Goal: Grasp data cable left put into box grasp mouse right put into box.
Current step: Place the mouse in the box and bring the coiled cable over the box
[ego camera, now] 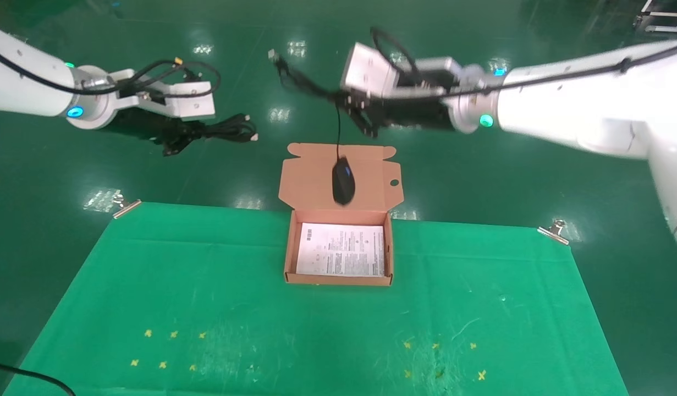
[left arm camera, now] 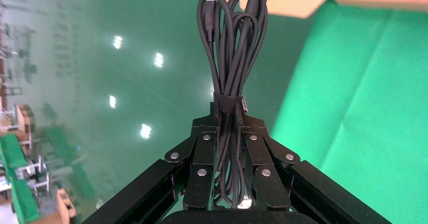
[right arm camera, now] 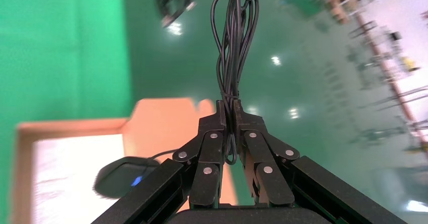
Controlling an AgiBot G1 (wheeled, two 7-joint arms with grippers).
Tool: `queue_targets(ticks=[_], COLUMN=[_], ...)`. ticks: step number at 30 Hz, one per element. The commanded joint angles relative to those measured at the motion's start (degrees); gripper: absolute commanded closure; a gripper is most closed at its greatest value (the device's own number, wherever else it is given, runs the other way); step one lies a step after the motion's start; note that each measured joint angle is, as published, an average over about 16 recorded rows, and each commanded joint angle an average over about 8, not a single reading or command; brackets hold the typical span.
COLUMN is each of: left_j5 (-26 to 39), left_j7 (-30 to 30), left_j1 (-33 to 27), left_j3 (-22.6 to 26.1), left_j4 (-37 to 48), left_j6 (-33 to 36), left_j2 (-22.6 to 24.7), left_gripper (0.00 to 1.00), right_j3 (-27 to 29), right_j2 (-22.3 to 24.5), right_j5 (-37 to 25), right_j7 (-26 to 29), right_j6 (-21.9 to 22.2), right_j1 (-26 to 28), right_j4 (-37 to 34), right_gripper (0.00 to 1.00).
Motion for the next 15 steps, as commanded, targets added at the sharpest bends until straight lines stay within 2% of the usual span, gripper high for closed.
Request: queue_targets(ticks=[1,8,15], left_j5=[0.8,4.6,6.6], left_j7=[-1.1,-8.2,-13.1], left_j1=[0.2,0.5,1.4], left_j3=[0.5,2.1,2.7], left_j4=[-0.4,-4.0,-9.4], left_j6=[0.5,2.6,3.6], left_j2=[-0.3,-2.2,-3.9], left_gripper=[1.00,1.00,1.00], right_j3=[-0.3,-1.5,-3.3], right_j2=[0.0,-0.9,-2.1], right_j5=[-0.1,0.3,2.2], right_j7=[-0.9,-0.9,0.9], right_j6=[-0.5,-2.1,-1.0], right_j1=[-0.5,-3.0,-6.0], right_j4=[-1.0,-2.3,-2.1], right_gripper=[1.00,1.00,1.00])
